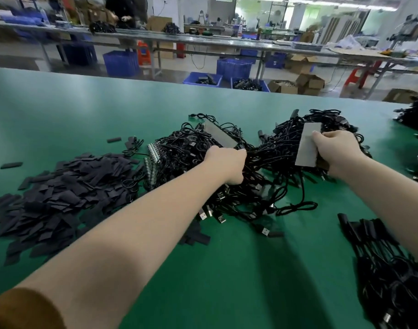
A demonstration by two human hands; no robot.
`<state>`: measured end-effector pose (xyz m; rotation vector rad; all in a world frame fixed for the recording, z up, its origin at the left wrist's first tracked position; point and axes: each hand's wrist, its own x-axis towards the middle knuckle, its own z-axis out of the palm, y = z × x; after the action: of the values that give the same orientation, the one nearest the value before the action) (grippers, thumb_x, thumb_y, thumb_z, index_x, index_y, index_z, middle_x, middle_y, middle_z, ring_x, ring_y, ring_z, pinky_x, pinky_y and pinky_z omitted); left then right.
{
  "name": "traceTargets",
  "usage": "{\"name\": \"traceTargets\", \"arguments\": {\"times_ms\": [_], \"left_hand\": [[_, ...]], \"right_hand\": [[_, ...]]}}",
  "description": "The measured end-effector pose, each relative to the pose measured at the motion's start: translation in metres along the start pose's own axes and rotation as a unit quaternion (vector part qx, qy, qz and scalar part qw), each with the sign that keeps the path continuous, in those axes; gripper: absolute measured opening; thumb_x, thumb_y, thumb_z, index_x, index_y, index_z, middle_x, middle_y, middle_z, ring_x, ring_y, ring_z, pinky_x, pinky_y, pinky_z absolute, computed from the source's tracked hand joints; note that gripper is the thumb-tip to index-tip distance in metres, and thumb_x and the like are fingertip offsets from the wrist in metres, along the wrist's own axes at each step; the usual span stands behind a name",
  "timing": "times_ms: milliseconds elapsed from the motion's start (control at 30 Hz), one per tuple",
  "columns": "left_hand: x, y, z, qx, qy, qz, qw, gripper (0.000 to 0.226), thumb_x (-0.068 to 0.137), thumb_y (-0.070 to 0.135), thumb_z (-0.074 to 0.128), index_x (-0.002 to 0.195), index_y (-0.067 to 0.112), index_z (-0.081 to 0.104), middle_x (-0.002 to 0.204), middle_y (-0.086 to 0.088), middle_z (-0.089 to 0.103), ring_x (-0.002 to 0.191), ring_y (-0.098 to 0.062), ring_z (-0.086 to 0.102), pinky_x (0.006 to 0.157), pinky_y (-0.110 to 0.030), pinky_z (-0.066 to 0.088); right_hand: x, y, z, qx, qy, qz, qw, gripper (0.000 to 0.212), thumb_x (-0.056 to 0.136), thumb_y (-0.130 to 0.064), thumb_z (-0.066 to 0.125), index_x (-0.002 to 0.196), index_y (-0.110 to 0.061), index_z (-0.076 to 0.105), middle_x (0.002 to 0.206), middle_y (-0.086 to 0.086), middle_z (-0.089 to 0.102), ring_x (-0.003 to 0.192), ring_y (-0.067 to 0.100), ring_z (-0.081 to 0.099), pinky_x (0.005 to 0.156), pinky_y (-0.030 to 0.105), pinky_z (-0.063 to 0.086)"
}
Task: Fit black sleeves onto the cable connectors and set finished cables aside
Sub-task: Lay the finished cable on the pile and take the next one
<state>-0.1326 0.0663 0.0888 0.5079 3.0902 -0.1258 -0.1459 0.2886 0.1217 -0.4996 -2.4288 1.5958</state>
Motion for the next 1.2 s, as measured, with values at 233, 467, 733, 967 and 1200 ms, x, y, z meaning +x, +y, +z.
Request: {"name": "traceTargets", "arguments": {"times_ms": [233, 467, 733, 967, 1200], "left_hand": [[-0.022, -0.042, -0.016, -0.297, 0.124, -0.022, 0.947, 0.010, 0.091, 0.034, 0.064, 0.099, 0.028, 0.064, 0.091, 0.012, 0.060, 0.092, -0.014, 0.058, 0.085, -0.029, 0.046], [-0.032, -0.055, -0.019, -0.524, 0.211, -0.075, 0.821, 0.004, 0.099, 0.023, 0.054, 0.099, 0.027, 0.052, 0.089, 0.006, 0.067, 0.052, -0.003, 0.063, 0.064, -0.020, 0.049], [-0.029, -0.039, -0.045, -0.635, 0.255, -0.064, 0.726, 0.005, 0.101, 0.022, 0.052, 0.097, 0.024, 0.055, 0.102, -0.001, 0.070, 0.071, -0.005, 0.070, 0.063, -0.016, 0.047], [-0.030, -0.024, -0.056, -0.667, 0.211, -0.090, 0.708, 0.004, 0.100, 0.023, 0.054, 0.096, 0.022, 0.053, 0.094, 0.006, 0.072, 0.066, -0.008, 0.069, 0.050, -0.018, 0.041], [-0.045, -0.007, -0.027, -0.599, 0.115, -0.109, 0.785, 0.021, 0.094, 0.028, 0.059, 0.114, 0.023, 0.057, 0.110, 0.003, 0.067, 0.095, -0.012, 0.067, 0.074, -0.025, 0.052]], "right_hand": [[-0.002, 0.005, 0.001, 0.069, 0.028, 0.047, 0.996, 0.035, 0.096, -0.030, 0.061, 0.117, -0.002, 0.065, 0.109, 0.009, 0.061, 0.109, 0.032, 0.064, 0.098, 0.053, 0.051], [-0.014, -0.004, 0.024, 0.150, 0.005, 0.076, 0.986, 0.029, 0.096, -0.014, 0.059, 0.070, -0.015, 0.047, 0.075, 0.004, 0.049, 0.066, 0.020, 0.056, 0.049, 0.027, 0.053], [-0.021, -0.037, 0.016, 0.277, 0.040, 0.095, 0.955, 0.022, 0.099, -0.015, 0.054, 0.081, -0.015, 0.042, 0.085, 0.002, 0.056, 0.071, 0.014, 0.061, 0.060, 0.030, 0.061], [-0.021, -0.085, -0.008, 0.257, 0.119, -0.094, 0.955, 0.013, 0.099, -0.035, 0.055, 0.089, -0.028, 0.049, 0.093, -0.005, 0.059, 0.067, 0.007, 0.055, 0.061, 0.021, 0.053], [-0.035, -0.104, -0.041, 0.122, 0.058, -0.127, 0.983, 0.015, 0.091, -0.023, 0.062, 0.078, -0.022, 0.055, 0.081, -0.001, 0.059, 0.063, 0.009, 0.064, 0.046, 0.024, 0.055]]}}
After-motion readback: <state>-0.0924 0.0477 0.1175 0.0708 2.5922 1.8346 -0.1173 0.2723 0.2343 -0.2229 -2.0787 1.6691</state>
